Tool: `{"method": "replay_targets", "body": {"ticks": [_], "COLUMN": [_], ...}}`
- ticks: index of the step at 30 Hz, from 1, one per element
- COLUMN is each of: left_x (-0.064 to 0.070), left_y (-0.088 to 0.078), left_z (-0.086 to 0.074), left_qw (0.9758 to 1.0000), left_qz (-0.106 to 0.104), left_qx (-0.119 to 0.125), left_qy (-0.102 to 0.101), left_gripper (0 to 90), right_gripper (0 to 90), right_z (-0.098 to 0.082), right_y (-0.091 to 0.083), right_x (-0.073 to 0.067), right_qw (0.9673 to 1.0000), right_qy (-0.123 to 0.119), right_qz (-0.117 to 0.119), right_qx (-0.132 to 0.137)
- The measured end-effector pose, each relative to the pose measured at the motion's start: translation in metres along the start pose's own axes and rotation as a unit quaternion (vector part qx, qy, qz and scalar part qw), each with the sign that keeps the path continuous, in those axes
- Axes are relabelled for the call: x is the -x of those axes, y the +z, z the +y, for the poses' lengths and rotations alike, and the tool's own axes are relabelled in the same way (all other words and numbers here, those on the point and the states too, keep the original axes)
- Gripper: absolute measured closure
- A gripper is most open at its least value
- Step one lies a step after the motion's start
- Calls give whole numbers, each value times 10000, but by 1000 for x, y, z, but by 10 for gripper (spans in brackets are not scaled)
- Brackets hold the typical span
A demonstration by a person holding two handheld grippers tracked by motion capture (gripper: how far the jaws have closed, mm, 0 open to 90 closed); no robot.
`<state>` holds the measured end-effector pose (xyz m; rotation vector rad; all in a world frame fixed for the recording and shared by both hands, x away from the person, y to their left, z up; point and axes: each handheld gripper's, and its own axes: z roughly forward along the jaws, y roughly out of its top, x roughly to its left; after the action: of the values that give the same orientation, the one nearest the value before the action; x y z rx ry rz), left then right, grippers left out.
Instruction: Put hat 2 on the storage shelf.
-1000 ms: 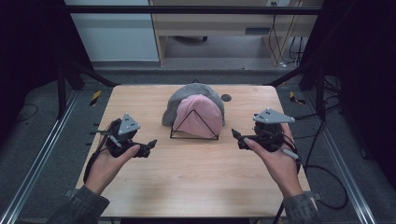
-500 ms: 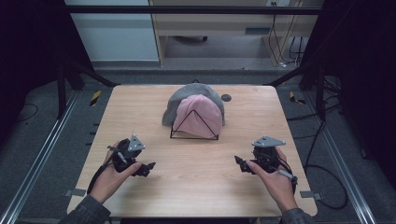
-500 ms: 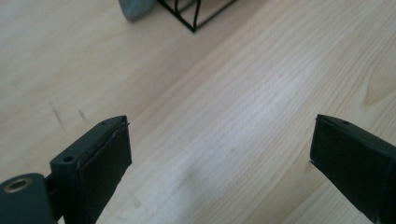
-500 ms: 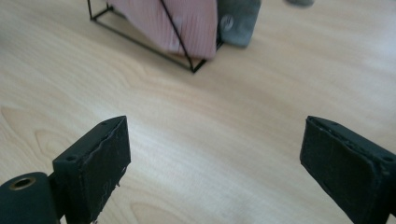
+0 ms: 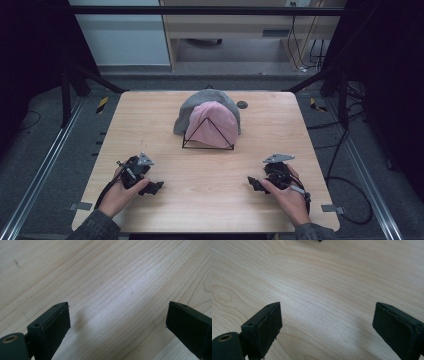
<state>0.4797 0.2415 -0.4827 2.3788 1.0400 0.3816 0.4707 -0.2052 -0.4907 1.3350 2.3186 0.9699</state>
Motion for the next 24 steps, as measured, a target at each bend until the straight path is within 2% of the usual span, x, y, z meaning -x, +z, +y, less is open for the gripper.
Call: {"method": "replay_targets", "body": {"ticks": [1, 4, 7, 12, 17, 22, 24], "left_x": [0, 1, 1, -3, -5, -6, -6], "left_y": [1, 6, 8, 7, 7, 8, 8], "left_z": [0, -2, -3, -6, -8, -9, -10], "left_qw": [10000, 9999, 9998, 9998, 9998, 9998, 9998], "left_qz": [-21, -42, -88, -119, -137, -175, -177], "left_qx": [-25, -129, -151, -145, -104, -35, -28], "left_qy": [1, 27, -36, -63, -73, -38, -33], "left_gripper": [47, 45, 21, 16, 0, 0, 0], "right_gripper": [90, 75, 75, 63, 36, 22, 21], "right_z": [0, -3, -4, -6, -9, -15, -15], "right_y": [0, 8, 9, 10, 14, 16, 16], "right_x": [0, -2, -2, -3, -8, -9, -9], "right_qw": [10000, 9997, 9997, 9999, 9992, 9989, 9987], "right_qy": [0, -63, -78, -59, -313, -327, -353], "right_qz": [0, 41, -11, -60, -252, -226, -250], "right_qx": [0, -219, -220, -111, -51, 262, 281]}}
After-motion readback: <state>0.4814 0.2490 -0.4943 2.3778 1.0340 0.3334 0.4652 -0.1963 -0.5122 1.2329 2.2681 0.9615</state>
